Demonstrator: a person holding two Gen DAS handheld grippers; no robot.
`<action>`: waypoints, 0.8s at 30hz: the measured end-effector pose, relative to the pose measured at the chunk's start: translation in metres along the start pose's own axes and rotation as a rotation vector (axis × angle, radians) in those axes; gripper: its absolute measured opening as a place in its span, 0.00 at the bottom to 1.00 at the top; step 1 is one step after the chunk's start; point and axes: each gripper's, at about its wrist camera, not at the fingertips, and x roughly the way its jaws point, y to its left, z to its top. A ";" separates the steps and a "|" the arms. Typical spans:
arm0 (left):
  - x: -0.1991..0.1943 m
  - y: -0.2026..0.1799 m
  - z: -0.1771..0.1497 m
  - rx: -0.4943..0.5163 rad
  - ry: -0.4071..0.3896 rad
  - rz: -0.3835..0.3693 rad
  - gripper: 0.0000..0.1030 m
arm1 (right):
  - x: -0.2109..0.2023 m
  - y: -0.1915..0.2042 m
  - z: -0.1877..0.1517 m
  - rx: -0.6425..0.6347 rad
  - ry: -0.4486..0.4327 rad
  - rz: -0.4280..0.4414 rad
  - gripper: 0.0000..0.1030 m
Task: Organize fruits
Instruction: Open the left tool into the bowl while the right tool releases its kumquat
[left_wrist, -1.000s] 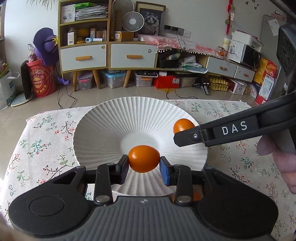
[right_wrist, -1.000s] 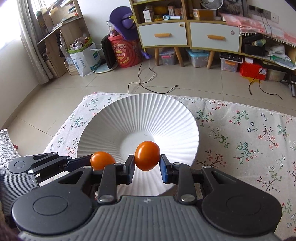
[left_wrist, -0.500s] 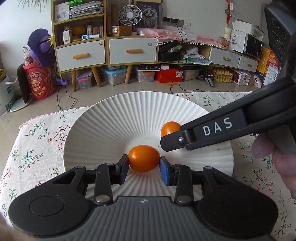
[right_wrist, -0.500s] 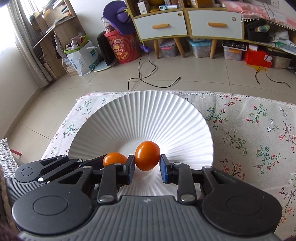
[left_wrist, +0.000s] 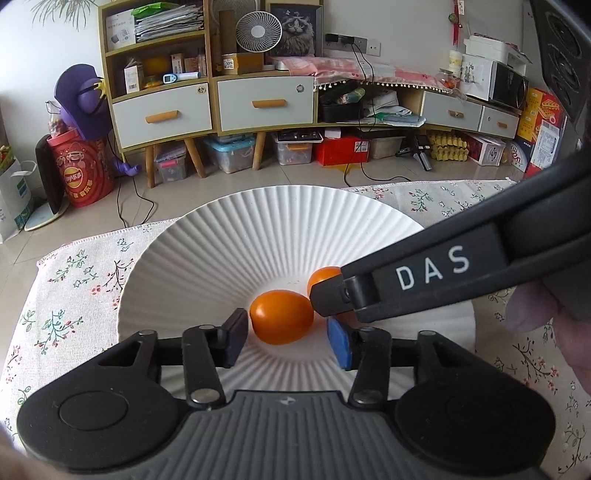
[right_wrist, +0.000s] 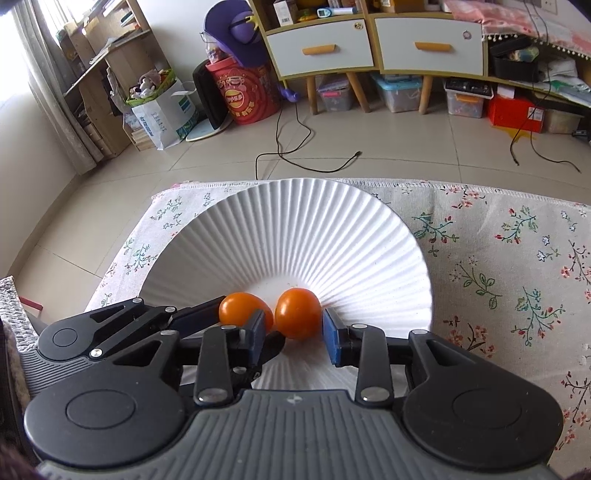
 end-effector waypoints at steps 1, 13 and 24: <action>-0.001 0.000 0.001 -0.005 0.000 -0.002 0.54 | -0.002 0.001 0.000 -0.006 -0.002 -0.005 0.43; -0.040 0.003 0.001 -0.041 0.006 0.018 0.87 | -0.041 0.003 -0.009 -0.020 -0.068 -0.072 0.85; -0.088 0.001 -0.012 -0.057 0.012 0.043 0.93 | -0.077 0.019 -0.035 -0.065 -0.127 -0.105 0.98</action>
